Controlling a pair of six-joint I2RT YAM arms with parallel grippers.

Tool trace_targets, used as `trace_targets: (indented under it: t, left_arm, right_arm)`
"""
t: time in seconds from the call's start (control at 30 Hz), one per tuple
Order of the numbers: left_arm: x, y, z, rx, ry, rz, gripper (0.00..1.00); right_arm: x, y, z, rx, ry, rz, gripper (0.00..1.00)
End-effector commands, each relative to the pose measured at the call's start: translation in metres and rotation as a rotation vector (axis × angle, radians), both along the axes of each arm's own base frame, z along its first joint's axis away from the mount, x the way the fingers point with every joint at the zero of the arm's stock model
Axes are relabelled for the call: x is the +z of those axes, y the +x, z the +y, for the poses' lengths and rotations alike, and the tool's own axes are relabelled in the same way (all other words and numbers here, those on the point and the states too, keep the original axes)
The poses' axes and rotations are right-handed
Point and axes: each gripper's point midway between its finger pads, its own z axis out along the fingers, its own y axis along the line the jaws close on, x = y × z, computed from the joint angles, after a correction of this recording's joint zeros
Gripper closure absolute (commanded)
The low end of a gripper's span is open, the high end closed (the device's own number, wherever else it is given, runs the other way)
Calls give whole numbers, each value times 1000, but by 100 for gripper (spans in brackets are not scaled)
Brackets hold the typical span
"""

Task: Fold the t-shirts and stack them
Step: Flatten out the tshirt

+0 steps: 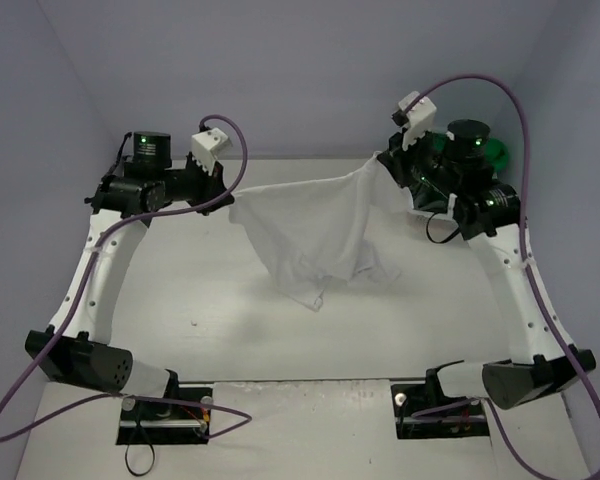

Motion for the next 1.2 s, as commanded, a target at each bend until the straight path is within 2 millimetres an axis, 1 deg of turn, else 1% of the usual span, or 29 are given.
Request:
trace_targets:
  t: [0.0,0.03,0.07,0.13,0.17,0.23,0.27,0.33,0.37,0.43,0.47,0.57,0.6,0.63,0.67,0.7,0.73,0.77,0.8,0.83,0.87,0.9,0.93,0.97,1.0,1.03,1.07,1.13,1.17]
  left_arm:
    - [59,-19,8,4,-36,-149,100]
    - [74,-22,10,6,-41,-189,100]
    - [83,-26,12,12,-44,-211,100]
    - [106,-37,19,36,-44,-281,100]
    - [122,-42,22,48,-47,-331,100]
    - [144,-53,31,85,-42,-405,100]
    - [160,-59,34,97,-46,-452,100]
    - [178,-71,41,124,-41,-505,100]
    - [194,-79,44,134,-49,-552,100]
    - [212,-91,51,163,-48,-620,100]
    - [227,-101,55,175,-56,-670,100]
    - [249,-114,64,213,-62,-742,100]
    - [256,-122,64,218,-79,-760,100]
    - [254,-124,62,208,-89,-747,100]
    - [251,-130,57,175,-106,-734,100]
    - [245,-130,53,164,-128,-700,100]
    - [223,-119,48,153,-131,-636,100]
    - [213,-122,42,118,-149,-608,97]
    - [199,-118,38,102,-154,-569,92]
    - [170,-103,33,96,-151,-495,89]
    - [158,-102,31,86,-157,-469,86]
    - [147,-100,26,69,-175,-426,84]
    - [124,-90,22,66,-183,-372,82]
    - [115,-87,17,53,-194,-345,81]
    - [107,-87,11,33,-229,-300,76]
    - [106,-81,7,21,-247,-312,72]
    - [89,-75,1,12,-259,-253,69]
    - [83,-69,-9,-9,-303,-217,56]
    - [71,-63,-17,-24,-310,-173,52]
  right_arm:
    - [74,-38,-5,41,50,-198,100]
    - [81,-45,-7,45,51,-219,100]
    - [92,-57,-10,47,54,-253,100]
    - [102,-69,-13,55,44,-294,100]
    - [113,-82,-15,59,49,-330,100]
    - [125,-95,-19,60,48,-371,100]
    - [135,-107,-23,56,53,-405,100]
    - [146,-120,-27,56,56,-446,100]
    - [155,-131,-31,50,61,-477,100]
    - [163,-141,-33,50,69,-505,100]
    - [170,-148,-35,47,79,-523,100]
    - [176,-158,-36,51,97,-537,100]
    - [174,-158,-34,63,100,-528,100]
    - [171,-157,-32,71,102,-515,100]
    - [160,-151,-28,83,104,-476,100]
    - [153,-148,-26,89,102,-457,100]
    - [147,-146,-24,100,100,-443,100]
    - [142,-143,-22,103,98,-429,100]
    - [134,-139,-21,103,95,-408,100]
    - [131,-136,-21,102,93,-399,100]
    - [129,-134,-20,102,93,-391,100]
    - [129,-133,-20,100,91,-390,100]
    - [128,-132,-21,97,91,-387,100]
    - [128,-130,-20,96,91,-385,100]
    - [129,-130,-21,93,90,-387,100]
    - [131,-129,-21,90,87,-393,100]
    - [130,-125,-22,81,85,-389,100]
    - [134,-120,-22,74,86,-389,100]
    - [137,-117,-23,62,88,-392,100]
